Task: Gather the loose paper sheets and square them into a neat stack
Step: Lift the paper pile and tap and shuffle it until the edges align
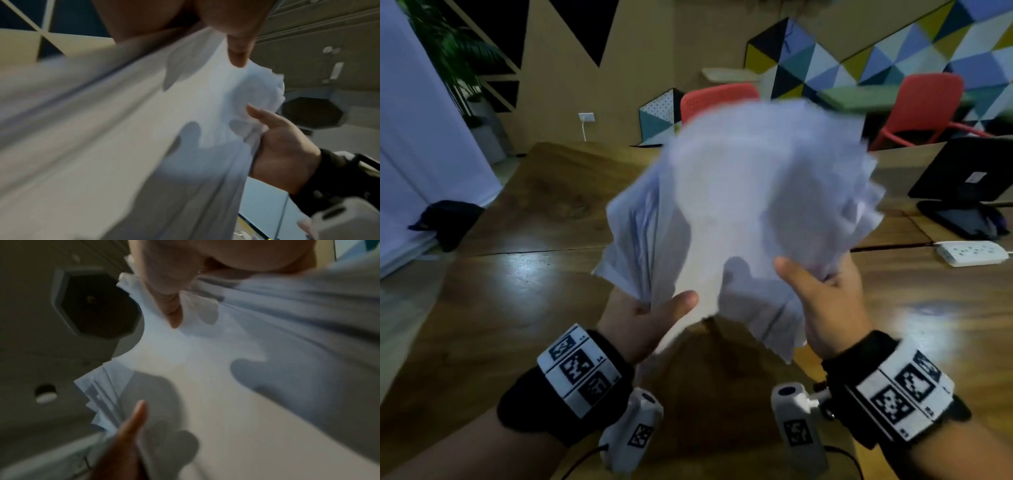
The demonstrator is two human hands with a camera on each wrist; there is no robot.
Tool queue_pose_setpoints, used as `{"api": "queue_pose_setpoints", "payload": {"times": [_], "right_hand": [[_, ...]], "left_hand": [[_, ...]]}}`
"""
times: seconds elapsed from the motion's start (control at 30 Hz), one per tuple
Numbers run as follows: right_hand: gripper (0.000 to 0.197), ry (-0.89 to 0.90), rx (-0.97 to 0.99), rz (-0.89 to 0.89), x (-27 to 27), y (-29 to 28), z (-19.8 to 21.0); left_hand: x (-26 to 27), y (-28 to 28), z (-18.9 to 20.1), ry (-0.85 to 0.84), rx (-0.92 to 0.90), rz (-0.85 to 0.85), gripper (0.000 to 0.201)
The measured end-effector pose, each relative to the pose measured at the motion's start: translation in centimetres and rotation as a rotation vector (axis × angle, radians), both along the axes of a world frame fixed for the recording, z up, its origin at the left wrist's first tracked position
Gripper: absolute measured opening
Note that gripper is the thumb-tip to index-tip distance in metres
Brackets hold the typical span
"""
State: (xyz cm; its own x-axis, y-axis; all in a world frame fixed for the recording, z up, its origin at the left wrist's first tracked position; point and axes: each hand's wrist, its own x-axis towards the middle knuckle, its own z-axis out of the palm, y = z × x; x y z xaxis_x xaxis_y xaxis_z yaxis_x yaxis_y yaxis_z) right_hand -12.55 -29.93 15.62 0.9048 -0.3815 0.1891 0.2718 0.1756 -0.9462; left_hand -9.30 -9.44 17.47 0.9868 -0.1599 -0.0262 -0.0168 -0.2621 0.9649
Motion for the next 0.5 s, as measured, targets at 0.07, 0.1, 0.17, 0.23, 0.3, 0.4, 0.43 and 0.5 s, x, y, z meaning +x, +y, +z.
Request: {"api": "queue_pose_setpoints", "payload": {"times": [0.07, 0.1, 0.17, 0.23, 0.3, 0.4, 0.43, 0.5], "right_hand": [[0.049, 0.060, -0.049, -0.026, 0.0, -0.6, -0.9], [0.045, 0.081, -0.089, -0.045, 0.0, -0.7, -1.0], [0.040, 0.105, -0.160, -0.085, 0.4, -0.8, -0.8], [0.034, 0.072, -0.145, -0.094, 0.5, -0.9, 0.3], [0.028, -0.016, -0.106, -0.079, 0.4, -1.3, 1.7], [0.042, -0.104, -0.102, 0.084, -0.2, -1.9, 3.1], [0.049, -0.087, -0.107, 0.117, -0.3, -1.8, 3.0], [0.061, -0.034, -0.095, 0.111, -0.2, -1.6, 2.1]], "left_hand": [[0.7, 0.4, -0.7, -0.033, -0.022, 0.045, 0.032], [1.0, 0.5, -0.9, -0.033, -0.049, 0.078, 0.036], [1.4, 0.5, -0.7, -0.043, -0.072, 0.152, 0.040], [1.4, 0.8, -0.2, -0.046, -0.080, 0.223, 0.031], [1.2, 1.3, 1.0, -0.045, -0.163, 0.248, 0.027], [1.8, 2.0, 1.3, -0.090, -0.186, 0.160, 0.035], [2.2, 2.1, 1.1, -0.095, -0.176, 0.102, 0.037], [2.8, 2.0, -0.1, -0.060, -0.096, 0.030, 0.038]]}}
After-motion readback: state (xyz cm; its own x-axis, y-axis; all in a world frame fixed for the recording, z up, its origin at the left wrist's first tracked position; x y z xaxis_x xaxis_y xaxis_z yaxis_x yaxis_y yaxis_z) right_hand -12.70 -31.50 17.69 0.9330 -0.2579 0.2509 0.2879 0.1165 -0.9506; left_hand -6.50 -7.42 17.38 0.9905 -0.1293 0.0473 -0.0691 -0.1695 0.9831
